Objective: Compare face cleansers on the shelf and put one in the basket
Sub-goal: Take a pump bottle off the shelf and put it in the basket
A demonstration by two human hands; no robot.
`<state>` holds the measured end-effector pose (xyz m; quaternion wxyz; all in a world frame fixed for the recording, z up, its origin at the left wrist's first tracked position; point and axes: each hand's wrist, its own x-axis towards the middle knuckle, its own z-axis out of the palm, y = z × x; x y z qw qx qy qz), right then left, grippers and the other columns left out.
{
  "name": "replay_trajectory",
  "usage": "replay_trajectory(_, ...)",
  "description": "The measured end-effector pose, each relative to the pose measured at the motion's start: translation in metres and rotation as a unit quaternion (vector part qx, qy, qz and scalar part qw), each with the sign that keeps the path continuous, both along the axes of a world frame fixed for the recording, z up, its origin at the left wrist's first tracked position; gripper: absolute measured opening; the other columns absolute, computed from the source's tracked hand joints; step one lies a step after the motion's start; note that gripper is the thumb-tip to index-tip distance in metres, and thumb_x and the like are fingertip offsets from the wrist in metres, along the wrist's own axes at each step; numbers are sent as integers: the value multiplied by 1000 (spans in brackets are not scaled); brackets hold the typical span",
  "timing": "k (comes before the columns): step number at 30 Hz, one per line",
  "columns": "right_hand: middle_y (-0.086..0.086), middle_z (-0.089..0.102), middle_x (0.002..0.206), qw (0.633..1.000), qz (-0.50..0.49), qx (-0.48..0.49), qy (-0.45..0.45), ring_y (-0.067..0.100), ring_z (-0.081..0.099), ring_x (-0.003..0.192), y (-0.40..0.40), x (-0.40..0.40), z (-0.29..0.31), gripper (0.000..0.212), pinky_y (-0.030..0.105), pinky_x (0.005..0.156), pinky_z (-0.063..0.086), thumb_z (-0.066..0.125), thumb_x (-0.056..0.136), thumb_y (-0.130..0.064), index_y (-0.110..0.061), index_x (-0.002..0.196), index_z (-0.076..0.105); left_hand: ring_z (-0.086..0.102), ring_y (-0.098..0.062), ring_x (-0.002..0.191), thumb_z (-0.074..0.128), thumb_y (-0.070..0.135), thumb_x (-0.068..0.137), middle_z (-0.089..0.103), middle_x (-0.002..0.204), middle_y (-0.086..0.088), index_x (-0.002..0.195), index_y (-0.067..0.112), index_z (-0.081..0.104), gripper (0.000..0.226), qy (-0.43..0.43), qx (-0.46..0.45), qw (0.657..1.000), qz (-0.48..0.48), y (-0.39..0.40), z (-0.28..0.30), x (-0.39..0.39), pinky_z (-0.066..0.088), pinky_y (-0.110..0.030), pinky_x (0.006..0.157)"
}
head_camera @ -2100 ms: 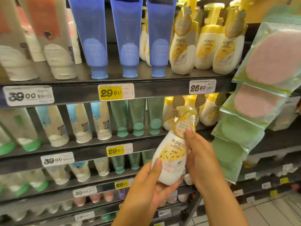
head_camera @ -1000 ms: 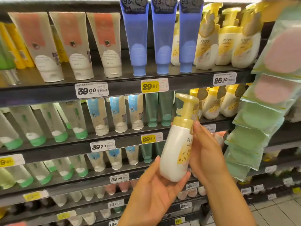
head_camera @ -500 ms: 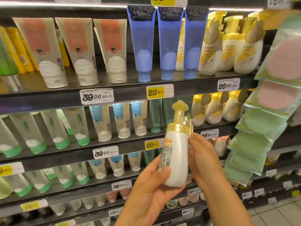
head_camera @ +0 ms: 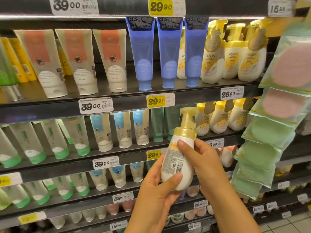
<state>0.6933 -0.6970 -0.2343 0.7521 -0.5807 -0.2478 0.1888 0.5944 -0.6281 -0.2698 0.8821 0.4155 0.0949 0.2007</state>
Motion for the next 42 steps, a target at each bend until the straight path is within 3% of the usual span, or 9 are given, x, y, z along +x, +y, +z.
replay_trajectory(5, 13, 72, 85, 995, 7, 82, 57, 24, 68, 76, -1, 1, -1, 45, 37, 67, 57, 67, 65, -33, -7, 102, 65, 64, -36, 105, 69, 7, 72, 63, 119, -23, 113, 0, 64, 42, -37, -110, 992, -47, -6, 5, -1, 57, -43, 79)
replay_trajectory(11, 3, 71, 81, 992, 36, 80, 86, 15, 69, 73, -1, 3, -1, 40, 28, 59, 55, 61, 78, -24, -12, 115, 57, 67, -36, 99, 71, 2, 69, 66, 113, -23, 107, 4, 68, 39, -8, -86, 996, -7, -8, 6, -3, 58, -40, 74)
replay_trajectory(14, 2, 69, 79, 996, 31, 46, 66, 11, 67, 69, 1, 0, -1, 46, 23, 55, 53, 62, 71, -36, -11, 110, 60, 67, -38, 95, 67, -6, 68, 67, 109, -24, 115, 3, 61, 48, 25, -73, 997, 32, -8, 4, -5, 58, -44, 73)
replay_trajectory(23, 9, 69, 76, 989, 24, 117, 92, 19, 66, 68, 5, -8, -4, 35, 28, 59, 55, 62, 71, -34, -8, 94, 68, 67, -45, 89, 62, 26, 70, 67, 105, -28, 98, -1, 68, 40, 54, -221, 974, 3, -7, 9, -19, 57, -53, 66)
replay_trajectory(27, 7, 72, 74, 976, 69, 174, 114, 18, 70, 62, 7, -15, 1, 36, 26, 51, 54, 58, 74, -24, -7, 106, 60, 62, -49, 100, 60, 26, 74, 65, 106, -33, 106, -4, 63, 45, 37, -290, 956, -13, -8, 10, -20, 59, -48, 60)
replay_trajectory(32, 2, 70, 71, 972, 93, 178, 123, 11, 68, 64, 5, -14, 0, 33, 24, 54, 54, 56, 76, -26, -8, 103, 59, 55, -50, 109, 61, 22, 71, 61, 112, -35, 102, -9, 65, 43, 29, -276, 960, -32, -1, 7, -22, 59, -43, 54)
replay_trajectory(35, -1, 70, 73, 977, 93, 155, 116, 8, 67, 66, 4, -12, -3, 31, 22, 56, 53, 54, 78, -30, -11, 102, 61, 61, -48, 101, 71, 21, 65, 63, 111, -32, 103, -7, 66, 48, 24, -234, 972, -29, 0, 5, -21, 59, -44, 58)
replay_trajectory(38, 0, 71, 79, 988, 72, 109, 84, 9, 66, 72, 3, -10, -6, 34, 24, 62, 54, 53, 77, -37, -16, 100, 65, 67, -43, 90, 96, 16, 30, 67, 105, -29, 92, -6, 73, 70, 22, -205, 978, -16, 0, 5, -21, 58, -46, 60)
replay_trajectory(42, 1, 72, 86, 998, 47, 42, 28, 12, 67, 79, 1, -10, -5, 43, 30, 69, 54, 57, 68, -50, -20, 98, 67, 68, -41, 88, 96, 11, 18, 68, 103, -27, 84, -4, 74, 71, 24, -188, 982, -12, 0, 4, -20, 58, -49, 63)
